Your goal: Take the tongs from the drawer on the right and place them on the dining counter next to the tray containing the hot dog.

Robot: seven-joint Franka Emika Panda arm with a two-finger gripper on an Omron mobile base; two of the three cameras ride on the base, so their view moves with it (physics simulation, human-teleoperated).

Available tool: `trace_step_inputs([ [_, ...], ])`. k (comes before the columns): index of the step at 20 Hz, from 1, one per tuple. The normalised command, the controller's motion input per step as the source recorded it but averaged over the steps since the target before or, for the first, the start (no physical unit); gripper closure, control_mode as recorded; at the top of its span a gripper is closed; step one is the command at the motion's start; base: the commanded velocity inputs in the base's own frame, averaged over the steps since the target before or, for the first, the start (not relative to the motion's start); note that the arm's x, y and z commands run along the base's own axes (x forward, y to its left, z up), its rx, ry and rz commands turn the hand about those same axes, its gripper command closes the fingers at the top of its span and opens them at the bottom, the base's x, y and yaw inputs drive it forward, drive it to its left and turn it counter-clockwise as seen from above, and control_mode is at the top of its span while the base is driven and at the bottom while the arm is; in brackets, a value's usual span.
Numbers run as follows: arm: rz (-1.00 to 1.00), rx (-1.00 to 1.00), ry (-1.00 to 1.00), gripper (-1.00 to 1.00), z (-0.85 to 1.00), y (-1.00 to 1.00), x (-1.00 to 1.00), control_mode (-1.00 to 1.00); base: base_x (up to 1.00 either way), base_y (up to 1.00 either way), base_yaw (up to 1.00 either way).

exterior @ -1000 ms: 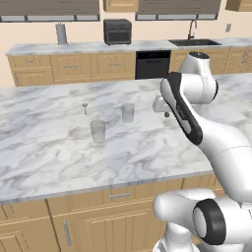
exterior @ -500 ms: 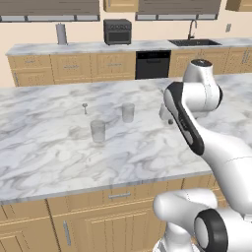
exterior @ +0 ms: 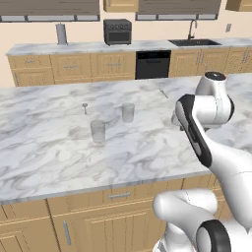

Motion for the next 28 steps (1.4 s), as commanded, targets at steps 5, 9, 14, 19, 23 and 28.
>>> trace_step_inputs([
  [5,-0.12,0.1,-0.09,-1.0,-0.28,-0.61,-0.15,-1.0,0.0,0.0,0.0],
  [9,-0.12,0.01,-0.03,-1.0,-0.14,-0.53,-0.2,-1.0,0.0,0.0,0.0],
  [14,-0.13,0.04,-0.07,-1.0,-0.05,-0.52,-0.21,-1.0,0.0,0.0,0.0],
  [19,-0.13,0.08,-0.1,-1.0,-0.03,-0.55,-0.22,-1.0,0.0,0.0,0.0],
  [23,-0.13,0.07,-0.02,-1.0,-0.1,-0.57,-0.06,-1.0,0.0,0.0,0.0],
  [28,-0.12,0.09,0.0,-1.0,-0.1,-0.61,-0.09,-1.0,0.0,0.0,0.0],
])
